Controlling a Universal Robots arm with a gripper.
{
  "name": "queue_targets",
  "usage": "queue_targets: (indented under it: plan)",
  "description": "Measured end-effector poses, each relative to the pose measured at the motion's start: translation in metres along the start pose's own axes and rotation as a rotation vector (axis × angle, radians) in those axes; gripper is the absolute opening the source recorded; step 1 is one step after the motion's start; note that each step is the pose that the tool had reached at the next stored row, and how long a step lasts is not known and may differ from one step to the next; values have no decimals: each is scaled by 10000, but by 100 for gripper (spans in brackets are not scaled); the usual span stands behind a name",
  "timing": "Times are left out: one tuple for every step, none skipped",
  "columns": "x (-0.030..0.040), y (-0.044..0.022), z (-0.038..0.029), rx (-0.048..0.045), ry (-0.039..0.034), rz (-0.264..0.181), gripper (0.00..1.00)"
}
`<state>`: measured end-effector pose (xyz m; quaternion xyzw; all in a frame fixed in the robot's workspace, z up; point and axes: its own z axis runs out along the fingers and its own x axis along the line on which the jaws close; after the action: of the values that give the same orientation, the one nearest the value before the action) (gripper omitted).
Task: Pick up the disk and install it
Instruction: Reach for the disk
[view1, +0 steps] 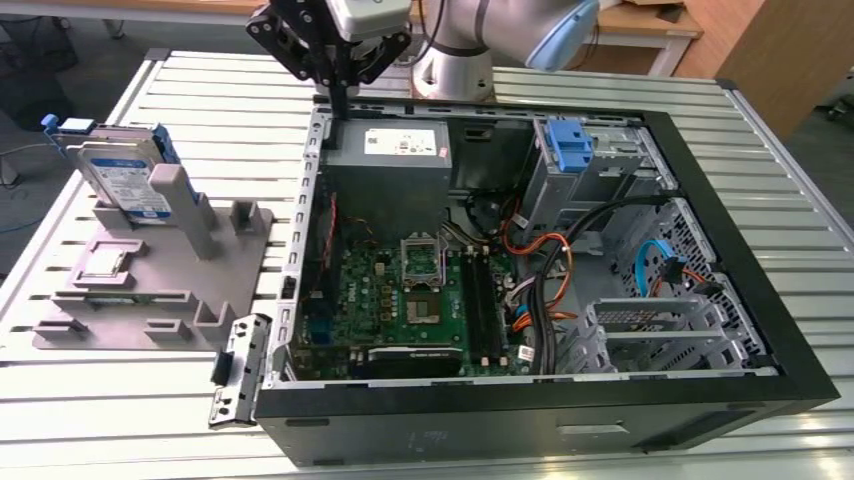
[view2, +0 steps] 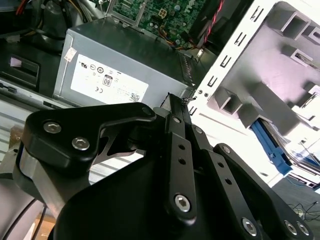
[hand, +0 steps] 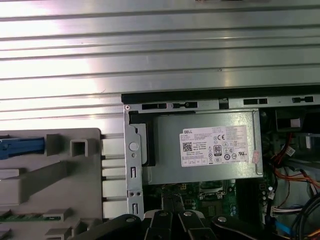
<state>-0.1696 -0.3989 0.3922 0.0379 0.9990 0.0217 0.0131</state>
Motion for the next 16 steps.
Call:
queue_targets:
  plan:
    - [15,-1,-1,0,0,0,11]
    - [30,-2,-1,0,0,0,11]
    - [46,-3,-2,1,0,0,11]
    - [63,-5,-2,1,1,-1,11]
    - [79,-6,-2,0,0,-1,11]
    - [97,-7,-2,0,0,-2,11]
    - [114,-9,-3,0,0,-1,11]
    - [130,-10,-4,1,0,0,11]
    - [146,-11,-4,0,0,0,11]
    - [161,-12,-4,0,0,0,11]
    - [175,-13,-4,0,0,0,11]
    - [189,-14,-5,0,0,1,11]
    - [203,-15,-5,0,0,0,11]
    - [217,-16,-6,0,0,0,11]
    - [230,-17,-6,-1,-1,0,11]
    - [242,-18,-6,0,0,-1,11]
